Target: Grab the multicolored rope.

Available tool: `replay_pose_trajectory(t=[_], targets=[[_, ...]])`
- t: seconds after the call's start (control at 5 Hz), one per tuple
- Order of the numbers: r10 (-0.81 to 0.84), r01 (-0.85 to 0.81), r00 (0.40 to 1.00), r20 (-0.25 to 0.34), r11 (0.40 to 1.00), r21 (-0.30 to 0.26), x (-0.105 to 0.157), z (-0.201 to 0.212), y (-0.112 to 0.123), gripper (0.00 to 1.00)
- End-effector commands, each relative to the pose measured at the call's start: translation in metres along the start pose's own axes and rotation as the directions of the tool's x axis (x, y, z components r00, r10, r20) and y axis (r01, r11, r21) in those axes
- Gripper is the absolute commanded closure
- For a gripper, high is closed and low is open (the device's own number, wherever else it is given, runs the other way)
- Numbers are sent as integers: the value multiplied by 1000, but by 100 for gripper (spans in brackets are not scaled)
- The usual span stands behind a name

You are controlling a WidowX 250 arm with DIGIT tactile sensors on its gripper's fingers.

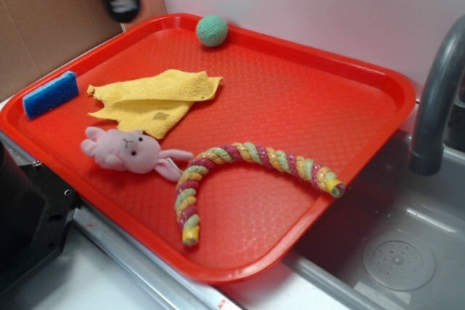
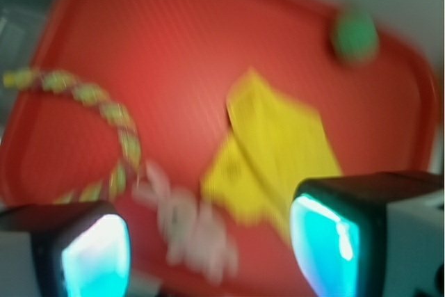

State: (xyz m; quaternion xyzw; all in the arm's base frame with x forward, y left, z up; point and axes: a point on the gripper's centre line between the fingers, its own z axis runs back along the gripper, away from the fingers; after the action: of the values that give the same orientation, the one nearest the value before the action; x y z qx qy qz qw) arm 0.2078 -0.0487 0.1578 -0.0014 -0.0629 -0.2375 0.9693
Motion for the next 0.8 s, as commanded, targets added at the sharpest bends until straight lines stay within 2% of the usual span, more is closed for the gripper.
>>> replay_pose_trajectory(t=[0.0, 0.2, 0.4, 0.6], targets=[[-449, 448, 894, -22, 894, -26, 47, -45, -33, 0], [-571, 569, 820, -30, 820, -64, 51, -53, -50, 0], [-638, 628, 768, -63, 769, -120, 42, -52, -44, 0], [-638, 628, 768, -63, 769, -120, 42, -52, -44, 0]])
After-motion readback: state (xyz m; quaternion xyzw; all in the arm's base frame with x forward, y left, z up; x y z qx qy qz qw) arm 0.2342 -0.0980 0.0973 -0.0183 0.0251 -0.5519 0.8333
